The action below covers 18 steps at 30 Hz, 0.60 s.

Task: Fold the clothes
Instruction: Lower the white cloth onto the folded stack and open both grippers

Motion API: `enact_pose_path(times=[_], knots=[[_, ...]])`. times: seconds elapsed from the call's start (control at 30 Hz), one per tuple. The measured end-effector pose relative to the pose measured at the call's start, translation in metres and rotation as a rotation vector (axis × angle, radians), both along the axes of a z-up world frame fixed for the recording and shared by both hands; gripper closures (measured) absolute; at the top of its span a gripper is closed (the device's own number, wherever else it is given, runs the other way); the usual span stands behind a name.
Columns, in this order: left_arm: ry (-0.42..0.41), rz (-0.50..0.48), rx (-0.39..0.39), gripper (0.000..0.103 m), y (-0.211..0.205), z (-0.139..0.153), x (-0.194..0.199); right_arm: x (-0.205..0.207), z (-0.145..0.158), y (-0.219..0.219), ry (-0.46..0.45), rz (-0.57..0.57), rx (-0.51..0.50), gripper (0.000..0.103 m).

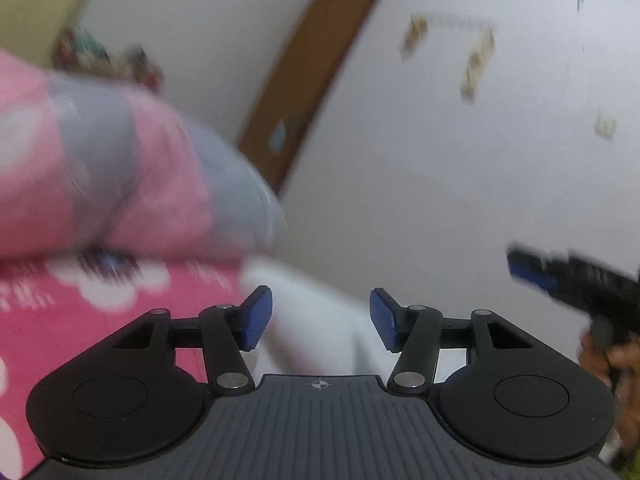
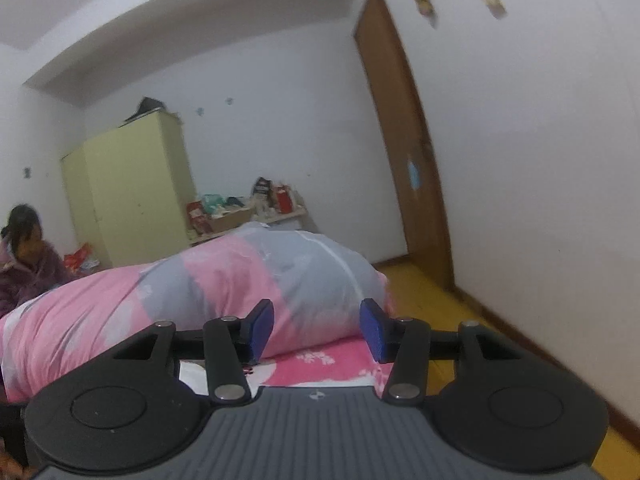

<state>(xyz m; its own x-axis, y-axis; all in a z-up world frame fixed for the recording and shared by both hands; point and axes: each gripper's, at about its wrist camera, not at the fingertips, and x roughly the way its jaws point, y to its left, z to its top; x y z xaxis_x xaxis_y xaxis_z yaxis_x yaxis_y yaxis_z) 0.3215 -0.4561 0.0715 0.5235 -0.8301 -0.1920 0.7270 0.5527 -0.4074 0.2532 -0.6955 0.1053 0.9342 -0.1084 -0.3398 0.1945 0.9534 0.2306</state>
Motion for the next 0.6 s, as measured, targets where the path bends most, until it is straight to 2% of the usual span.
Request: enact_pose_path(times=[0.07, 0.13, 0.27, 0.33, 0.43, 0.53, 0.6], knots=[[-0.028, -0.024, -0.008, 0.048, -0.006, 0.008, -0.008, 0.011, -0.002, 0.007, 0.061, 0.026, -0.015, 0.06], [0.016, -0.124, 0.079, 0.048, -0.031, 0.012, -0.007, 0.021, -0.004, 0.013, 0.121, 0.053, -0.03, 0.071], [0.009, -0.148, 0.199, 0.048, -0.07, 0.016, 0.004, 0.043, -0.009, 0.026, 0.243, 0.106, -0.06, 0.075], [0.061, -0.12, 0.26, 0.049, -0.084, 0.009, 0.023, 0.053, -0.013, 0.029, 0.299, 0.11, -0.056, 0.075], [0.156, -0.06, 0.339, 0.048, -0.091, -0.007, 0.052, 0.065, -0.025, 0.016, 0.362, 0.027, 0.024, 0.076], [0.234, -0.031, 0.318, 0.049, -0.08, -0.016, 0.072, 0.076, -0.038, 0.003, 0.424, -0.057, 0.104, 0.076], [0.215, 0.044, 0.324, 0.052, -0.072, -0.018, 0.073, 0.074, -0.039, -0.005, 0.42, -0.145, 0.144, 0.076]])
